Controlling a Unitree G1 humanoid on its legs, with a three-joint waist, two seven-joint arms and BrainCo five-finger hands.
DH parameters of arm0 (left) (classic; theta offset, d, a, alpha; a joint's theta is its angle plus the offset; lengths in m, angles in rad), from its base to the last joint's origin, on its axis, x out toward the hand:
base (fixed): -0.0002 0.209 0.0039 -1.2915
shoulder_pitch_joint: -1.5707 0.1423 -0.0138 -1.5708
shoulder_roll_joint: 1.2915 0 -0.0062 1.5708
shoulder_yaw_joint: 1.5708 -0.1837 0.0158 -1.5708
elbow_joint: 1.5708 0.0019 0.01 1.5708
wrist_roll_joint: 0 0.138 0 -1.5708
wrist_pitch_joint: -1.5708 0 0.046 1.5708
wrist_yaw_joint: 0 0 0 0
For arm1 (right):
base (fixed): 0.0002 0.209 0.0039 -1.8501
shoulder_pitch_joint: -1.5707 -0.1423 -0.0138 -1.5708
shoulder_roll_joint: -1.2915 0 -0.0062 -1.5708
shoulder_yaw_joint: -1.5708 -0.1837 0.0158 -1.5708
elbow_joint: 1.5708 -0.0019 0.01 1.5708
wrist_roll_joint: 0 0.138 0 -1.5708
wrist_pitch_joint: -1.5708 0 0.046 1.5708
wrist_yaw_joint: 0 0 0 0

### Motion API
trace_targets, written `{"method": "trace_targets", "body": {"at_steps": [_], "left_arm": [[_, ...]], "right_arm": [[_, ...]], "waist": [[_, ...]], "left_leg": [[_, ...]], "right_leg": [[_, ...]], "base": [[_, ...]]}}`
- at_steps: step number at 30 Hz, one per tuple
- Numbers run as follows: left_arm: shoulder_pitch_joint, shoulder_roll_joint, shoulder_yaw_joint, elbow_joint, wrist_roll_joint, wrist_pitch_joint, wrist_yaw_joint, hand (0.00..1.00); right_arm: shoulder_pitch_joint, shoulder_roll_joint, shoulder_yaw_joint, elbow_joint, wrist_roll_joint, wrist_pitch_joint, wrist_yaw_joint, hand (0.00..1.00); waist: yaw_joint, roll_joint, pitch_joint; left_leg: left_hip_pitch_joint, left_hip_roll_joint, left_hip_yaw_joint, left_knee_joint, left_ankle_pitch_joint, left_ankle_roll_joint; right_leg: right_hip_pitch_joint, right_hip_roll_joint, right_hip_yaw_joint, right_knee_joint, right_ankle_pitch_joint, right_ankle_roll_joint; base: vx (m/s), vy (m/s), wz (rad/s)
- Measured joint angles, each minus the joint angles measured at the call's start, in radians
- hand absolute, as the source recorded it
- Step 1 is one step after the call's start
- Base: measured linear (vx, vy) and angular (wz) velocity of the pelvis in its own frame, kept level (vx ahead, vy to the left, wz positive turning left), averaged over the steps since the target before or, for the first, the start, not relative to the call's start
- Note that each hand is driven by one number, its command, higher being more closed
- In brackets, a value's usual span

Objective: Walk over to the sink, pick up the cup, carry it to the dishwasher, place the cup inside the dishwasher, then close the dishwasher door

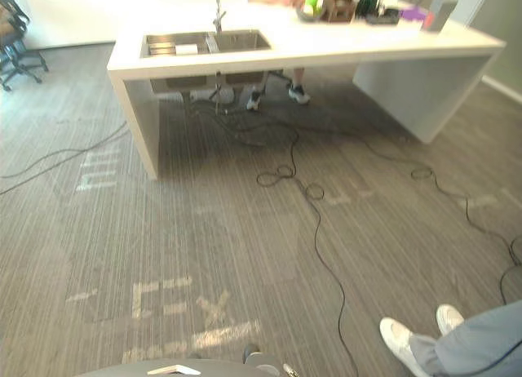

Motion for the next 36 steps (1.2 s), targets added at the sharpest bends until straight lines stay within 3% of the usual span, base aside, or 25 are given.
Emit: {"method": "trace_targets", "body": {"at_steps": [2, 6, 9, 11, 14, 19, 27, 36], "left_arm": [[-0.01, 0.0, -0.01, 0.001, -0.037, 0.001, -0.042, 0.0], [-0.013, -0.008, -0.023, 0.0, -0.093, -0.005, -0.1, 0.0], [-0.014, -0.008, -0.025, 0.0, -0.087, -0.019, -0.101, 0.0], [-0.016, -0.008, -0.023, -0.004, -0.087, -0.061, -0.107, 0.0], [-0.02, -0.006, -0.022, -0.015, -0.088, -0.112, -0.097, 0.0], [-0.032, -0.013, -0.023, -0.048, -0.087, -0.151, -0.059, 0.0], [-0.042, -0.017, -0.022, -0.049, -0.009, -0.159, -0.027, 0.0], [-0.075, -0.011, -0.023, -0.008, 0.034, -0.097, -0.023, 0.0]], "right_arm": [[-0.01, 0.004, -0.023, 0.0, -0.007, -0.005, 0.006, 0.0], [-0.007, 0.006, -0.033, 0.001, -0.011, -0.053, 0.006, 0.0], [-0.036, 0.011, -0.035, -0.001, -0.008, -0.089, 0.006, 0.0], [-0.067, 0.011, -0.038, -0.002, -0.004, -0.115, 0.006, 0.0], [-0.095, 0.032, -0.053, -0.013, 0.002, -0.13, 0.006, 0.0], [-0.104, 0.055, -0.053, -0.042, 0.014, -0.148, 0.006, 0.0], [-0.089, 0.06, -0.075, -0.04, 0.032, -0.15, 0.004, 0.0], [-0.082, 0.061, -0.11, -0.026, -0.046, -0.134, 0.007, 0.0]], "waist": [[-0.01, 0.006, 0.035], [-0.014, 0.008, 0.047], [-0.016, 0.013, 0.052], [-0.013, 0.011, 0.066], [-0.011, 0.001, 0.077], [-0.009, -0.003, 0.087], [-0.009, -0.003, 0.088], [-0.011, -0.011, 0.082]], "left_leg": [[0.018, 0.0, 0.006, -0.03, 0.017, -0.006], [0.073, 0.009, 0.004, -0.074, 0.061, -0.003], [0.097, 0.009, 0.002, -0.092, 0.072, 0.005], [0.107, 0.008, 0.002, -0.104, 0.072, 0.004], [0.119, 0.007, 0.002, -0.104, 0.069, -0.001], [0.143, 0.003, 0.0, -0.105, 0.063, -0.01], [0.148, 0.0, -0.033, -0.141, 0.092, -0.007], [0.154, 0.001, -0.03, -0.16, 0.103, -0.003]], "right_leg": [[0.033, 0.002, -0.017, -0.063, 0.043, 0.003], [0.094, 0.014, -0.052, -0.114, 0.054, 0.009], [0.114, 0.018, -0.059, -0.123, 0.054, 0.005], [0.119, 0.019, -0.061, -0.124, 0.05, 0.01], [0.131, 0.017, -0.073, -0.124, 0.047, 0.014], [0.156, 0.012, -0.095, -0.124, 0.041, 0.022], [0.166, 0.008, -0.151, -0.131, 0.031, 0.028], [0.167, 0.008, -0.163, -0.131, 0.032, 0.025]], "base": [[0.01, 0.008, -0.08], [0.12, -0.016, 0.09], [0.13, -0.003, 0.05], [0.07, 0.01, 0.0], [0.02, 0.012, 0.0], [-0.03, 0.014, 0.02], [-0.06, 0.003, 0.19], [-0.01, 0.004, 0.03]]}}
